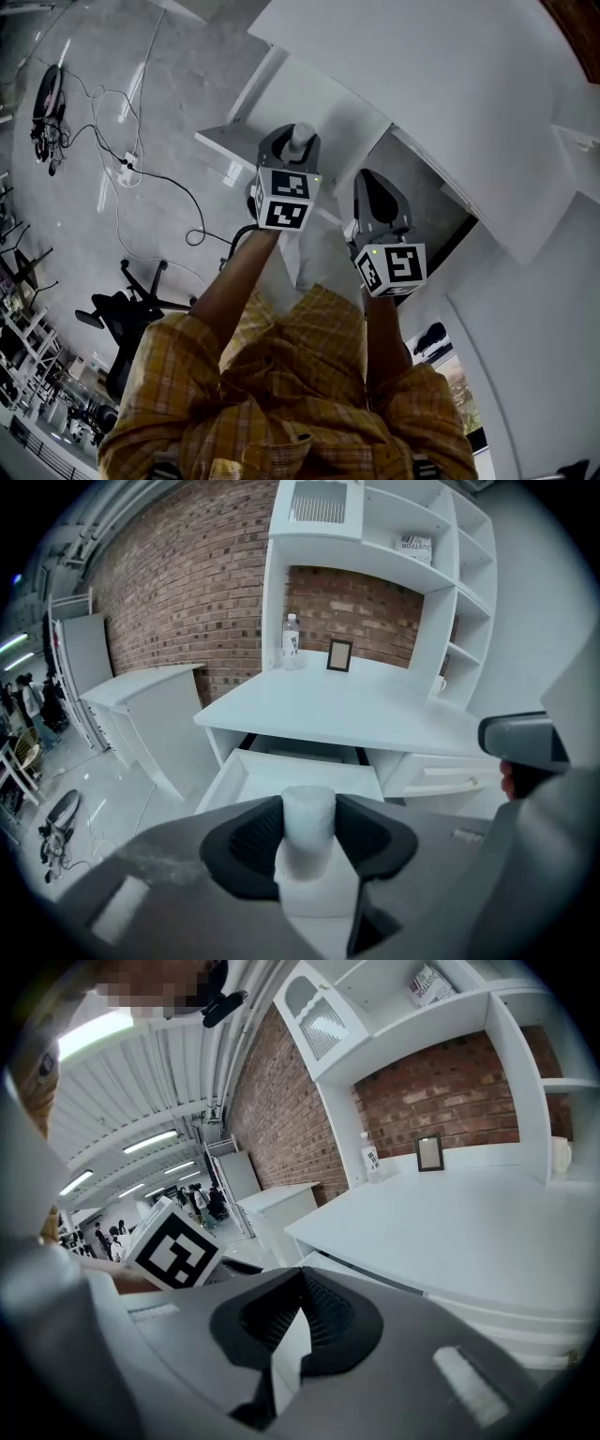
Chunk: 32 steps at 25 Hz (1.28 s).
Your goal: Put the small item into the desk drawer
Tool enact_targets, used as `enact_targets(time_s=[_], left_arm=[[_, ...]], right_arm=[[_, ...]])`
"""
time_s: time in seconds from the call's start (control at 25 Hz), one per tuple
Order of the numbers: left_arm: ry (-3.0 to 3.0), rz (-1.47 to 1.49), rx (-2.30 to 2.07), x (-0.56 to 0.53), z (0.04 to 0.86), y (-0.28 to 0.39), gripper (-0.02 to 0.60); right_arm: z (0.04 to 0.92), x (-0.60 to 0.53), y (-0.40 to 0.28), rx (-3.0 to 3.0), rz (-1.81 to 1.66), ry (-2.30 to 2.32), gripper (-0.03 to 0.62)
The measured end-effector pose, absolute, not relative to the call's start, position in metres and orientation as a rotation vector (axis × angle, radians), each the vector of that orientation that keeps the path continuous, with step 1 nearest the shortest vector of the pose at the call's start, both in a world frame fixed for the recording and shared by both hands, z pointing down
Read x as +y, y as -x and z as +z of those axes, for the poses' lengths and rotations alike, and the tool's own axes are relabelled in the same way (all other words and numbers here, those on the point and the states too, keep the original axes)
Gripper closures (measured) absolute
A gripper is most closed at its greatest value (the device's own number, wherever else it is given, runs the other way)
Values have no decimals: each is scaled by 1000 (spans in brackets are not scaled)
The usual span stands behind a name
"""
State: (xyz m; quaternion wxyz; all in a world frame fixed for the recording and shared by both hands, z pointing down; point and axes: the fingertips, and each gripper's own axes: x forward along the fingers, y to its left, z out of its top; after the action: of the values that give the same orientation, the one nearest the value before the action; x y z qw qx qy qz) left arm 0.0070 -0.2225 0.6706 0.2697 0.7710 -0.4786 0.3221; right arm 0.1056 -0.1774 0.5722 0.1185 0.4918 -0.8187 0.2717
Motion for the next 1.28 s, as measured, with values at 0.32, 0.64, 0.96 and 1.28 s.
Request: enact_targets(time_s=[0.32,0.64,0.96,1.28], left_arm=[[-2000,934,-1229,-236,721,-11,405],[-1932,972,-1173,-252,766,-20,403],[-1864,1077,-1111,-252,813,-25,402],[-1797,1135,-1062,-243,853,-29,402]], right_arm=[[595,-183,-107,-2358,818,-1429,592],[618,-188,-111,-2318,859,-1425,592],[636,-186,-116,-2286,886,-1419,592],[653,-184,-122,-2259,910,-1417,592]])
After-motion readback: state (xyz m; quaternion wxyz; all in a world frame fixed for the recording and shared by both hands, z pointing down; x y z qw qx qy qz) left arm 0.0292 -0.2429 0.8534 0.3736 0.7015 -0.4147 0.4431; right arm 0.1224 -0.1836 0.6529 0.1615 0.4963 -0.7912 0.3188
